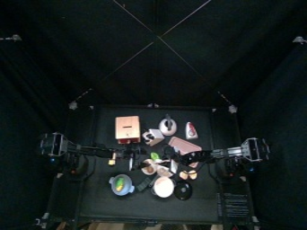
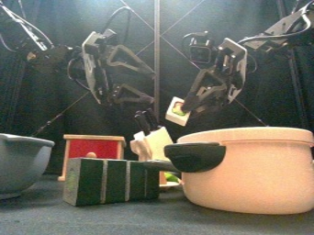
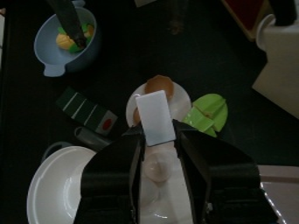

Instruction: Hand over white sushi piece

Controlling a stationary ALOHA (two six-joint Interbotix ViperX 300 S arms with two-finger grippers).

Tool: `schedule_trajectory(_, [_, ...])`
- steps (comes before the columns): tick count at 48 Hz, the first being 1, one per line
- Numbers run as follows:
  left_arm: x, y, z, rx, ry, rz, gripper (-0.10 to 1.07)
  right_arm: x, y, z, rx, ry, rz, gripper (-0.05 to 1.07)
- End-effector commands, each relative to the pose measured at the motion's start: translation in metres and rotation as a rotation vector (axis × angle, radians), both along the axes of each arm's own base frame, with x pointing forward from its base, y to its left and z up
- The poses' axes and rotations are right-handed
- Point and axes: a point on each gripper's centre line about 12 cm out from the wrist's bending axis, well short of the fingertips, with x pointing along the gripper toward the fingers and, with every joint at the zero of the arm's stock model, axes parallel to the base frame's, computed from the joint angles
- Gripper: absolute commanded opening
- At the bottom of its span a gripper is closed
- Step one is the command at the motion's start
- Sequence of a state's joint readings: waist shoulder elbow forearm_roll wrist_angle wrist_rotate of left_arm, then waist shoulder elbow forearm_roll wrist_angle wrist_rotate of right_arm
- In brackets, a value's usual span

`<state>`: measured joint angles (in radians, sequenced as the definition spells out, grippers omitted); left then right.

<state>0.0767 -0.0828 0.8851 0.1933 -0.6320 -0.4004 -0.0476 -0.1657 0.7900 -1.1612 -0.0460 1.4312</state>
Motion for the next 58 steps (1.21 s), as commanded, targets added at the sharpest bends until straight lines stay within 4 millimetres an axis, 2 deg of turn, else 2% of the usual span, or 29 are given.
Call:
schedule_trajectory(1, [0.008, 0.0, 0.007, 0.008, -0.028, -0.009, 1.01, 0.009, 0.0, 0.013, -0.002, -0.04, 0.005, 0.6])
schedule_trajectory(32, [0.026, 0.003, -0.013, -0.001, 0.017, 0.001, 0.98, 0.019, 0.001, 0.024, -0.007, -0.069, 0.011, 0.6])
schedule_trajectory(38, [0.026, 0.002, -0.014, -0.001, 0.021, -0.001, 0.89, 0.019, 0.001, 0.022, -0.007, -0.066, 0.011, 0.6])
schedule_trajectory(51, [0.024, 0.002, -0.016, -0.001, 0.031, 0.001, 0.58, 0.02, 0.001, 0.021, 0.003, -0.063, 0.004, 0.62])
schedule_trajectory(58, [0.021, 0.002, -0.015, -0.002, 0.03, 0.002, 0.51, 0.019, 0.002, 0.019, 0.014, -0.056, 0.0, 0.63])
